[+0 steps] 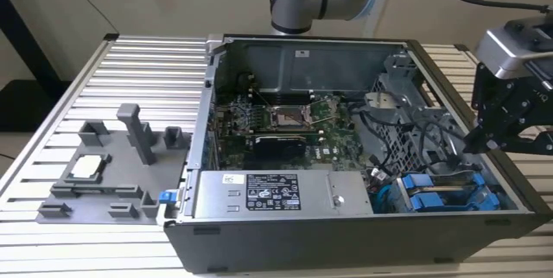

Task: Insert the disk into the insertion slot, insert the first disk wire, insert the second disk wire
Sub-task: 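Insert the first disk wire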

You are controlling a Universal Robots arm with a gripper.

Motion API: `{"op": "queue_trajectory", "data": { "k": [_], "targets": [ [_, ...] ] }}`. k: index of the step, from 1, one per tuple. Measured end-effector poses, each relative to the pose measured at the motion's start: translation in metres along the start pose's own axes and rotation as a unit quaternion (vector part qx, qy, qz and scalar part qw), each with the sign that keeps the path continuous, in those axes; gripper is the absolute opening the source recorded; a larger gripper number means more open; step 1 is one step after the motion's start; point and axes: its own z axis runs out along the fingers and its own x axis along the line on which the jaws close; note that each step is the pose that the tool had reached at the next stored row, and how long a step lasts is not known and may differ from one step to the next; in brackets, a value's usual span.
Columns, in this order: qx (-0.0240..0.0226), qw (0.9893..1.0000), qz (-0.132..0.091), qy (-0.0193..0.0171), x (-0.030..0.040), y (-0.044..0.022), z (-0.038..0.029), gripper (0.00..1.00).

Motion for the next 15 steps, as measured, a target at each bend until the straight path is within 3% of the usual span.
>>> {"op": "queue_trajectory", "data": {
  "k": [5, 10, 13, 15],
  "targets": [
    [-0.0009, 1.0, 0.001, 0.0024, 0.0011, 0.0005, 0.0042, 0.19],
    [-0.0051, 0.9999, 0.003, 0.0115, 0.0013, 0.0018, 0.0066, 0.19],
    [-0.0038, 0.9999, 0.003, 0.0121, 0.0013, 0.0107, 0.0107, 0.19],
    [-0.0037, 0.9999, 0.003, 0.0124, 0.0017, 0.0111, 0.0129, 0.19]
  ]
}}
